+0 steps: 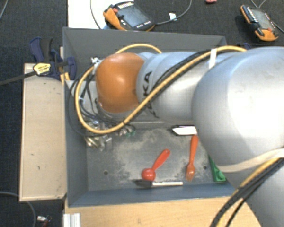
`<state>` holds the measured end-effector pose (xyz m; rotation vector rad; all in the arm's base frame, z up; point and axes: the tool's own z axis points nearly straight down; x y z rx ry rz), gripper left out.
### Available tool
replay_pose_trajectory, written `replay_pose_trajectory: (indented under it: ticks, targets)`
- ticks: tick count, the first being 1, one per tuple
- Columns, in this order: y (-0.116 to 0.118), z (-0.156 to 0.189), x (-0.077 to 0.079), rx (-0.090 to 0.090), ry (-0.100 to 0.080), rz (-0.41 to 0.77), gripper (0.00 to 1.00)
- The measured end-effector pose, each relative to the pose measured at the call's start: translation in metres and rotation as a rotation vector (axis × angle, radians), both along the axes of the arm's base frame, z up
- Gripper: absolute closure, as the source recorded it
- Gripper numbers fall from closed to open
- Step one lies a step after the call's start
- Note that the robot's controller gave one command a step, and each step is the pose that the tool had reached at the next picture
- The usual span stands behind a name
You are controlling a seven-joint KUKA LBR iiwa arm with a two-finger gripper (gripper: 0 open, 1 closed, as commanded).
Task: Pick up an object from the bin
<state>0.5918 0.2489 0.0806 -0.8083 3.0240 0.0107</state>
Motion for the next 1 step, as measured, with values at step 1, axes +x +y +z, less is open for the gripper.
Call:
replay_pose_trajectory:
  ticks: [1]
  targets:
    - [-0.0004, 0.0388, -0.0008, -0.001, 0.003, -0.002, 1.0]
